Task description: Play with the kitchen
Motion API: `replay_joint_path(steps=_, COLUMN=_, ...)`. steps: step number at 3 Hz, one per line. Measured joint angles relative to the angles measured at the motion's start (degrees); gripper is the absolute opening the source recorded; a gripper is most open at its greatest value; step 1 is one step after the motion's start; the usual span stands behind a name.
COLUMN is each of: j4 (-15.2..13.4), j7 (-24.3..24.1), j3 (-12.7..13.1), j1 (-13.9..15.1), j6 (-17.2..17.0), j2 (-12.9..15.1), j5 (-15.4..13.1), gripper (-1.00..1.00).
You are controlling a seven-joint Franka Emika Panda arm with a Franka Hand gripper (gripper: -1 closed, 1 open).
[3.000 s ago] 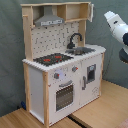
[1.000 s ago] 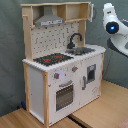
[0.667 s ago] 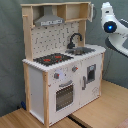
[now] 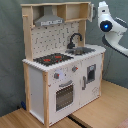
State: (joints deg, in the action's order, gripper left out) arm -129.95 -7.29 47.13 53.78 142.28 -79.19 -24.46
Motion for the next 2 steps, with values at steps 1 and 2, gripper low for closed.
replay_joint_path(steps=1, j4=0.64, j7=-0.96, j3=0.58, j1=1.08, j6=1.49, j2=0.49, j5=0.04, gripper=1.00)
replay_joint_path(steps=2, j4=0.67, j7=-1.09, j3=0.67, j1=1.08, j6=1.51, j2=0.52, j5=0.04, gripper=-1.00)
